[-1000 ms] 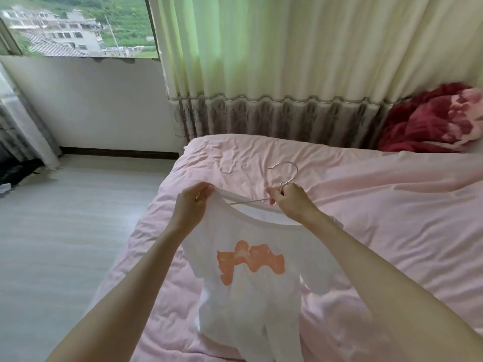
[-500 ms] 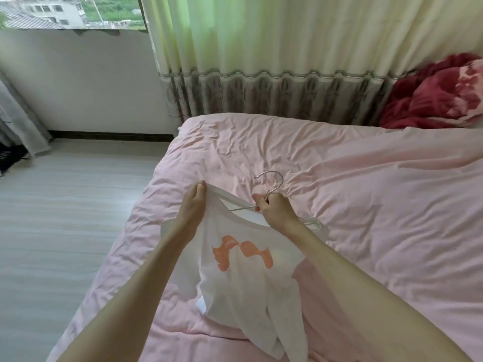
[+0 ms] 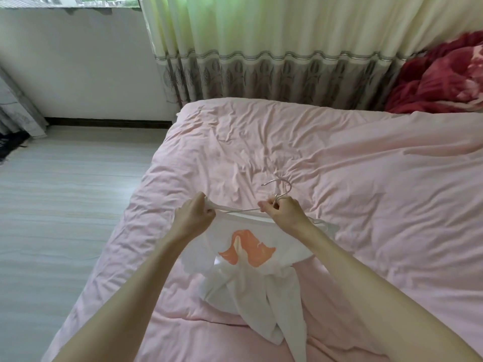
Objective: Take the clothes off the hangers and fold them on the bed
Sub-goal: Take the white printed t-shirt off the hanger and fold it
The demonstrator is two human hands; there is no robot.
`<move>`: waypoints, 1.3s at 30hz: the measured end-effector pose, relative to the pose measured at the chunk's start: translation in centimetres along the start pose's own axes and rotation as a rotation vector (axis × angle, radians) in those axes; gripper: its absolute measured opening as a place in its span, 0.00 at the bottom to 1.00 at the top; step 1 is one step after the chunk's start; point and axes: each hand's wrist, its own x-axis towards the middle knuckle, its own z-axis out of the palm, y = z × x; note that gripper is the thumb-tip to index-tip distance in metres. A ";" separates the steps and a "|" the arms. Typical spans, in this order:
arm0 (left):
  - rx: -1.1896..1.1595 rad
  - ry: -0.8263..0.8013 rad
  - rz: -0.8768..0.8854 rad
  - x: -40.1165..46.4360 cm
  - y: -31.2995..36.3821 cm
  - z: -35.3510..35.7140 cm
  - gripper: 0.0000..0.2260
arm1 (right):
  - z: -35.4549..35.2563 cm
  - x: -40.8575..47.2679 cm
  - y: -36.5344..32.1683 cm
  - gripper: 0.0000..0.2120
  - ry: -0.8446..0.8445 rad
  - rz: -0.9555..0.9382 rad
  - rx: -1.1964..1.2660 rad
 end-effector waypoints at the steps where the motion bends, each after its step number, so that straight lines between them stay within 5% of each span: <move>1: -0.024 0.036 -0.040 -0.2 0.0 0.3 0.13 | 0.4 -0.2 0.2 0.14 -0.018 -0.003 -0.012; 6: -0.055 0.003 -0.266 -1.0 0.9 1.5 0.04 | 1.6 -0.9 0.8 0.17 -0.037 0.012 -0.040; 10: -0.093 -0.096 -0.319 -1.7 1.3 2.4 0.14 | 2.0 -0.9 0.2 0.16 -0.029 -0.029 -0.048; 18: 0.074 -0.090 -0.017 -2.7 -3.2 3.7 0.04 | 1.4 -1.1 2.3 0.16 -0.069 -0.040 -0.094; 22: 0.106 0.025 -0.062 -3.3 -4.2 4.0 0.06 | 1.7 -1.7 3.6 0.17 -0.075 -0.009 -0.109; 39: -0.511 -0.059 -0.458 -1.8 -5.2 2.2 0.07 | -1.6 -2.8 6.3 0.16 -0.120 0.041 -0.057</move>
